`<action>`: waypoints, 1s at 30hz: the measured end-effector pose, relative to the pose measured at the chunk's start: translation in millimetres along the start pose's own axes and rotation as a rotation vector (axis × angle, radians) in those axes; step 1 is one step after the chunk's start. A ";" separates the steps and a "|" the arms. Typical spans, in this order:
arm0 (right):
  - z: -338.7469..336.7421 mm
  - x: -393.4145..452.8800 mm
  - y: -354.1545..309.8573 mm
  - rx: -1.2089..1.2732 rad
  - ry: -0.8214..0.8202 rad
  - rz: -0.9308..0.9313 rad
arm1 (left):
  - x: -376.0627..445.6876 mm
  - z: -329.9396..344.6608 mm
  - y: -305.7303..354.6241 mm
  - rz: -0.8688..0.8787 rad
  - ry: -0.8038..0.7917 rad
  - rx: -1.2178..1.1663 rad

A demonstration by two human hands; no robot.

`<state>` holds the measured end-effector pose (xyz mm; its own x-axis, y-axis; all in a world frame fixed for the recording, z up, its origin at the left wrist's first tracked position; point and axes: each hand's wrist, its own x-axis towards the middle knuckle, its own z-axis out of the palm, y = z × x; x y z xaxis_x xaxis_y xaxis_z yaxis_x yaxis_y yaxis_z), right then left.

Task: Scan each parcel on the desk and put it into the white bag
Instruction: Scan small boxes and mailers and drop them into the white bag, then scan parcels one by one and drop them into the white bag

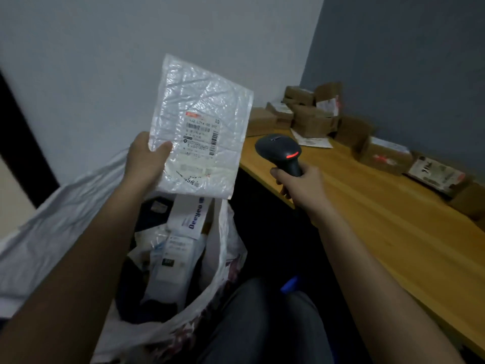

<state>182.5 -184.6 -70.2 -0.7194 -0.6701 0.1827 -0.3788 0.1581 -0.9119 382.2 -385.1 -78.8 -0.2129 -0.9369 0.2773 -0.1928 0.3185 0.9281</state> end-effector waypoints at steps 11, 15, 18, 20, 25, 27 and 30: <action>67.1 19.1 20.7 -0.056 -0.115 0.039 | -12.5 -62.7 -118.4 -0.242 0.027 0.397; 64.4 17.5 28.0 -0.062 -0.114 0.051 | -17.3 -49.3 -142.9 -0.352 -0.274 0.455; 55.9 17.1 32.4 -0.079 -0.091 0.058 | -20.7 -37.6 -150.5 -0.411 -0.422 0.613; 49.0 15.9 35.4 -0.089 -0.087 0.062 | -20.0 -27.1 -145.1 -0.312 -0.346 0.593; 23.5 10.4 42.5 -0.076 -0.068 0.097 | -20.8 12.3 -93.8 0.079 -0.234 0.312; 7.0 7.8 46.2 -0.074 -0.035 0.127 | -22.3 31.9 -67.3 0.223 -0.206 0.228; -24.8 4.4 49.3 -0.065 0.050 0.173 | -26.1 67.7 -19.7 0.402 -0.192 0.146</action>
<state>146.2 -161.7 -105.2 -0.8045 -0.5922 0.0447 -0.2827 0.3157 -0.9058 326.7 -357.2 -121.2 -0.4693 -0.6954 0.5443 -0.1884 0.6810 0.7077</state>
